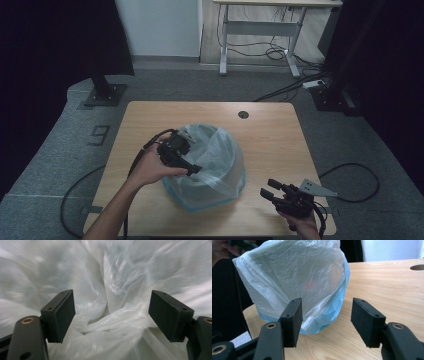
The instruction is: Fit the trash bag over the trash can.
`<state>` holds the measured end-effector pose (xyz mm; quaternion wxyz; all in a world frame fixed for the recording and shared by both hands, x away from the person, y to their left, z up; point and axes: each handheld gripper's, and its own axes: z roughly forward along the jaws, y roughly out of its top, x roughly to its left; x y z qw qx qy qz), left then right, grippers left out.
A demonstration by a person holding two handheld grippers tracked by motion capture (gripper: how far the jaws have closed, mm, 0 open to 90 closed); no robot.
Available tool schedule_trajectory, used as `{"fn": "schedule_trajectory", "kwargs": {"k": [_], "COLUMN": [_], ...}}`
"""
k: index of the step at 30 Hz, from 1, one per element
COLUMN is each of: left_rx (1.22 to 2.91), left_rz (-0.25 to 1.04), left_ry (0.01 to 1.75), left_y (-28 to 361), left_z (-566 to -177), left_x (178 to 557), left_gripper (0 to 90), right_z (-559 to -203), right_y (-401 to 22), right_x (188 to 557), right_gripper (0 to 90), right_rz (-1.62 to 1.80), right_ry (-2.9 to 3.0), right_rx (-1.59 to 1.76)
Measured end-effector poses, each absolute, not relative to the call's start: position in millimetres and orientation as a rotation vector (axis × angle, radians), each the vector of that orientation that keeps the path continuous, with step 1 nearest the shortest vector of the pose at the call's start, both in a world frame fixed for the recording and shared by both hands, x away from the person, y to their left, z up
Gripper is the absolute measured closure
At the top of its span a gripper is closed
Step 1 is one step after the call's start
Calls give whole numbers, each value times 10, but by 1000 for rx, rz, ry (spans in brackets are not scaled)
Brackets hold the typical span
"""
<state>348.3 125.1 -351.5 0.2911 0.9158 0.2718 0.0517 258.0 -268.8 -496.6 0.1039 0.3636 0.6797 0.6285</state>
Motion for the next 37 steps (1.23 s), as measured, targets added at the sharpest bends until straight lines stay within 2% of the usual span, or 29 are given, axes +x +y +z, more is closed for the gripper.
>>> {"fn": "schedule_trajectory", "kwargs": {"k": [9, 22, 29, 37], "left_rx": [2197, 2059, 2023, 1999], "left_rz": [259, 326, 319, 328], "left_ry": [724, 841, 890, 907], "left_y": [1840, 2652, 2862, 2923], "left_z": [-3377, -3795, -3936, -3961], "left_x": [3084, 2630, 2566, 2545], "left_gripper": [213, 214, 213, 212], "right_z": [-4971, -5024, -5039, -5036], "right_y": [-2706, -2702, -2704, -2682], "right_x": [2583, 2613, 2624, 2626], "right_gripper": [414, 407, 404, 386], "right_rz": [1832, 1782, 1778, 1773], "right_ry": [2002, 2019, 2016, 2019], "right_rx": [1082, 1093, 1103, 1094]}}
